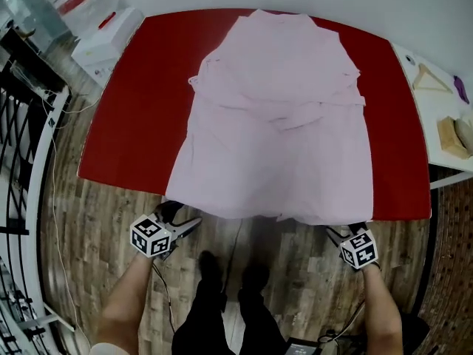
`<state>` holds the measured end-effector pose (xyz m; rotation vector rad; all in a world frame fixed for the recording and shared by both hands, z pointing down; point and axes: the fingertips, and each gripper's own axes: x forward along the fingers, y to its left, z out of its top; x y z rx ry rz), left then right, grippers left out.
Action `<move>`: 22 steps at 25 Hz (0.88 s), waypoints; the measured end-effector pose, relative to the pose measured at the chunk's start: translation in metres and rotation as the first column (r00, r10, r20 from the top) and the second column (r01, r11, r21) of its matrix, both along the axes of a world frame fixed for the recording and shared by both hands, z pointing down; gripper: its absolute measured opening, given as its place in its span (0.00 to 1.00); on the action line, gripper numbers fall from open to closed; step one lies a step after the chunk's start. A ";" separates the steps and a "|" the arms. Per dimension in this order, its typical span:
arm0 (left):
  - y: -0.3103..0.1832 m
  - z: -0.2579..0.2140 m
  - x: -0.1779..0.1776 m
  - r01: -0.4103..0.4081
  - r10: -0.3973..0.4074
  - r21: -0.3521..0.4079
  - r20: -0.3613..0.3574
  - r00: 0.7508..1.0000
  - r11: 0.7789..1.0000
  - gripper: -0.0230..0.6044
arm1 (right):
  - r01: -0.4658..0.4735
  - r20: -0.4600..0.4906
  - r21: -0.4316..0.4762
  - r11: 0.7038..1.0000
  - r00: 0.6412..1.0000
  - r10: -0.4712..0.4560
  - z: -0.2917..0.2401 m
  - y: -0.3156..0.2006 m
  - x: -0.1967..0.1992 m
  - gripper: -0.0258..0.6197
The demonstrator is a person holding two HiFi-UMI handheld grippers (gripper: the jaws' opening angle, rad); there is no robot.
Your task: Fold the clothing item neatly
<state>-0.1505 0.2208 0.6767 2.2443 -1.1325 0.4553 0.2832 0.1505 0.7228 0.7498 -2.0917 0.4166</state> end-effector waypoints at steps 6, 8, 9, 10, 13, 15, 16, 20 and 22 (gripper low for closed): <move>0.006 0.005 -0.019 0.032 -0.032 -0.004 0.039 0.999 0.999 0.53 | 0.014 -0.009 -0.005 1.000 1.000 -0.014 0.005 0.000 -0.004 0.42; 0.006 0.005 -0.028 0.043 -0.042 -0.005 0.053 0.998 0.999 0.53 | 0.010 -0.008 -0.005 1.000 1.000 -0.010 0.004 -0.002 -0.003 0.42; 0.007 0.006 -0.032 0.047 -0.046 -0.008 0.061 0.997 0.999 0.53 | 0.007 -0.008 -0.005 1.000 1.000 -0.007 0.005 -0.002 -0.003 0.42; 0.008 0.007 -0.037 0.051 -0.050 -0.010 0.068 0.996 0.999 0.53 | 0.006 -0.009 -0.006 1.000 1.000 -0.006 0.005 -0.002 -0.002 0.42; 0.010 0.004 -0.046 0.058 -0.058 -0.005 0.072 0.996 0.998 0.53 | 0.016 -0.013 -0.011 1.000 1.000 -0.017 0.006 0.000 -0.001 0.42; 0.006 0.003 -0.044 0.044 -0.044 -0.001 0.063 0.997 0.999 0.53 | 0.023 -0.007 -0.014 1.000 1.000 -0.024 0.007 -0.002 -0.004 0.42; 0.004 0.004 -0.039 0.031 -0.031 -0.003 0.056 0.998 1.000 0.53 | 0.021 0.000 -0.017 1.000 1.000 -0.021 0.007 -0.003 -0.005 0.42; -0.002 0.013 -0.019 0.019 -0.019 -0.026 -0.007 1.000 0.999 0.53 | -0.003 0.045 -0.040 0.999 0.999 0.004 0.008 -0.002 -0.014 0.42; 0.000 0.015 -0.015 0.041 -0.043 -0.041 -0.053 0.998 0.998 0.46 | -0.005 0.059 -0.053 0.999 0.998 0.008 0.007 0.004 -0.018 0.41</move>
